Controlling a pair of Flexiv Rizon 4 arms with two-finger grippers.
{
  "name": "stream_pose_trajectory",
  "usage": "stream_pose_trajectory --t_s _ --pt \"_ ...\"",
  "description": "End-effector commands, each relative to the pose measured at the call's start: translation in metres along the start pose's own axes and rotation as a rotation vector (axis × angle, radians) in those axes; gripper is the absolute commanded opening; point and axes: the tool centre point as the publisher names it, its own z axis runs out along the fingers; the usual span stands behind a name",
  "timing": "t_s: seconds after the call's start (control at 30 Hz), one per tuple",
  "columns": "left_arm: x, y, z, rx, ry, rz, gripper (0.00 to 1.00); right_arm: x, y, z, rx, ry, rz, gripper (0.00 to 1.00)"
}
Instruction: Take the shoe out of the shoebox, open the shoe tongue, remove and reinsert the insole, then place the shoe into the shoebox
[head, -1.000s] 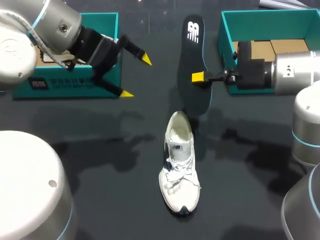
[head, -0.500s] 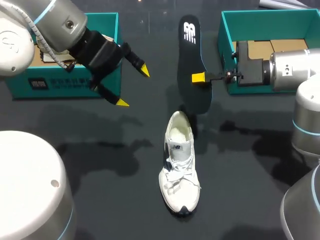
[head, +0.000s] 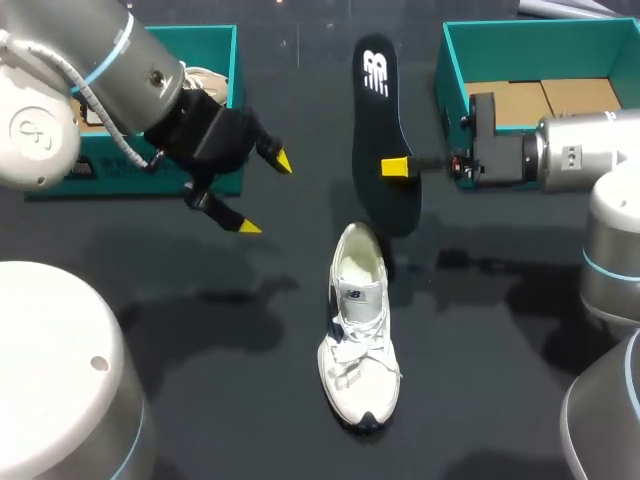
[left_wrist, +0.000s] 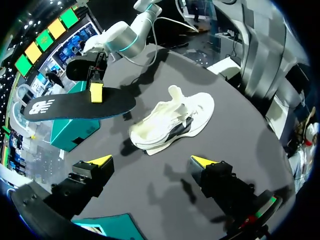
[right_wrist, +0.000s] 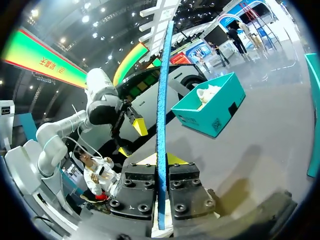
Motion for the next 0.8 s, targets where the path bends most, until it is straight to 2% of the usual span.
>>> stream_pose_trajectory --t_s 0.03,0.23,0.3,0.37,0.5,0.6,0.8 --pt "0.01 -0.001 0.015 -0.011 -0.013 -0.034 1.0 0.003 -0.005 0.004 -0.013 -0.026 -0.009 0.0" --pt "0.021 0.003 0.027 -0.031 -0.041 -0.089 1.0 0.003 -0.007 0.006 -0.024 -0.027 -0.006 0.0" --pt "0.043 -0.019 0.04 -0.034 -0.047 -0.102 1.0 0.003 -0.008 0.008 -0.028 -0.028 -0.01 0.0" --pt "0.05 -0.029 0.048 -0.038 -0.045 -0.119 1.0 0.004 -0.009 0.01 -0.031 -0.025 -0.017 0.0" --pt "0.05 -0.029 0.06 -0.043 -0.01 -0.168 1.0 0.006 -0.012 0.016 -0.027 -0.034 -0.032 0.0" --pt "0.034 -0.011 0.061 -0.052 -0.009 -0.215 1.0 0.007 -0.014 0.02 -0.026 -0.027 -0.041 0.0" --pt "0.021 0.014 0.059 -0.059 -0.018 -0.254 1.0 0.008 -0.015 0.024 -0.02 -0.017 -0.048 0.0"
